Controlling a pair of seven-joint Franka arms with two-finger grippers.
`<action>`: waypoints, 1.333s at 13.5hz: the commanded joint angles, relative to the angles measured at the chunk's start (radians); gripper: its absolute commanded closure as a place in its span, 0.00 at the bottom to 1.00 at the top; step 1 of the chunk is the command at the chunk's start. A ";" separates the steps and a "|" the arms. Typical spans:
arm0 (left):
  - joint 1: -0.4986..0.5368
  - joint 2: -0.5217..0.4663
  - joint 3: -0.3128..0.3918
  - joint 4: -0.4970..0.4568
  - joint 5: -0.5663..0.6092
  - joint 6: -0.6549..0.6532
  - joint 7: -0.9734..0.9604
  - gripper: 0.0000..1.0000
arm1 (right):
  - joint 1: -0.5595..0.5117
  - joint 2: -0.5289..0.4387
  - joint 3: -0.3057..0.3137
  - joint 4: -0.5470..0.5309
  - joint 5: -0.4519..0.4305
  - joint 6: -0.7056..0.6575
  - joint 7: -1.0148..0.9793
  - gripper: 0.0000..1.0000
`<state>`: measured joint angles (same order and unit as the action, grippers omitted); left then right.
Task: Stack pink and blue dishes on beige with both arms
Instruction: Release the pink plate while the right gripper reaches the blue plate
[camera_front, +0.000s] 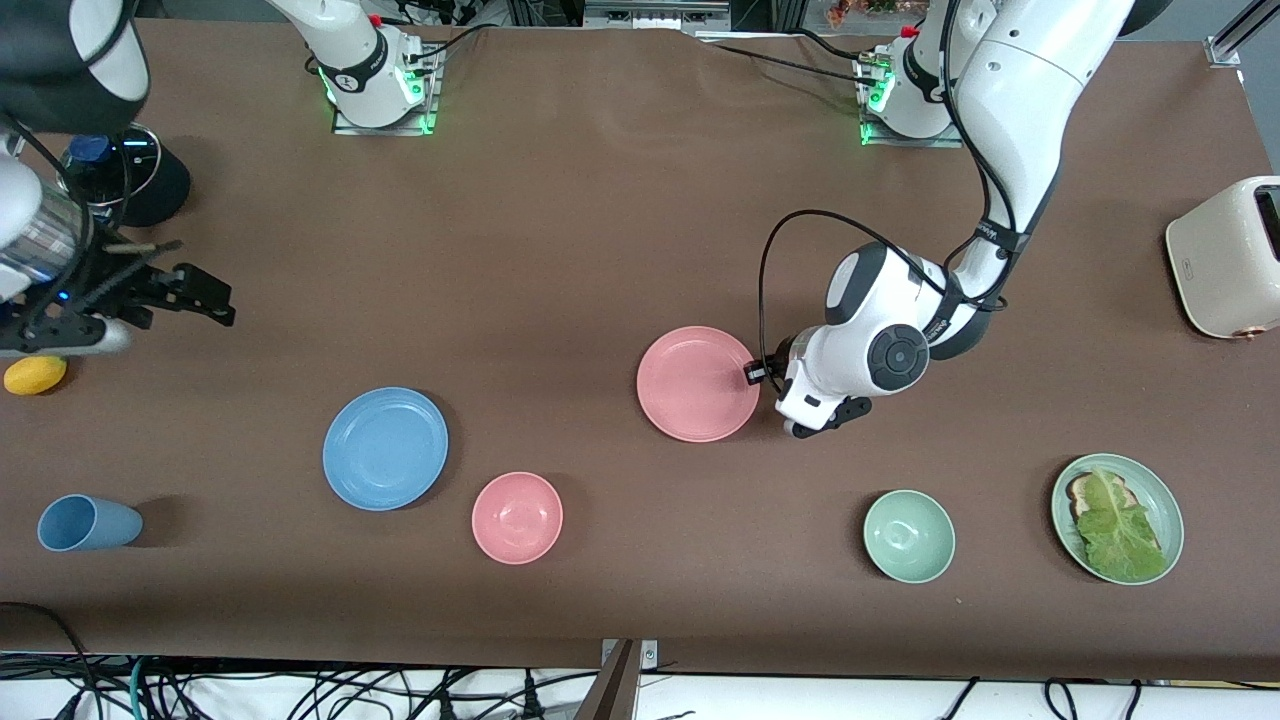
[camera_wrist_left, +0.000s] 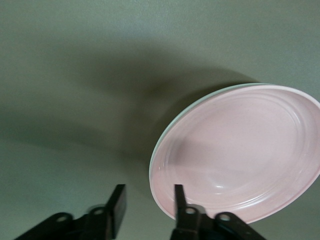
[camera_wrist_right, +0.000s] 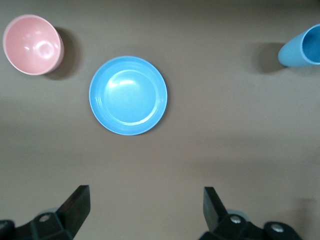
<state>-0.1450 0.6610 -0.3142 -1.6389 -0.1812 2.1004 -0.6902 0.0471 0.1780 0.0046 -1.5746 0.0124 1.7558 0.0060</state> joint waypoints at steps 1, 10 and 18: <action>-0.002 0.002 0.003 0.027 0.025 -0.017 -0.012 0.00 | -0.003 0.029 0.008 -0.004 -0.014 0.004 -0.003 0.00; 0.155 -0.073 0.012 0.033 0.132 -0.137 0.016 0.00 | -0.010 0.311 0.006 -0.002 -0.020 0.261 -0.001 0.00; 0.363 -0.133 0.018 0.034 0.207 -0.214 0.362 0.00 | -0.015 0.549 0.008 -0.001 -0.009 0.611 0.012 0.01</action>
<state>0.1778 0.5678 -0.2881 -1.5968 0.0016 1.9202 -0.4015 0.0386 0.7048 0.0012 -1.5890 0.0059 2.3183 0.0057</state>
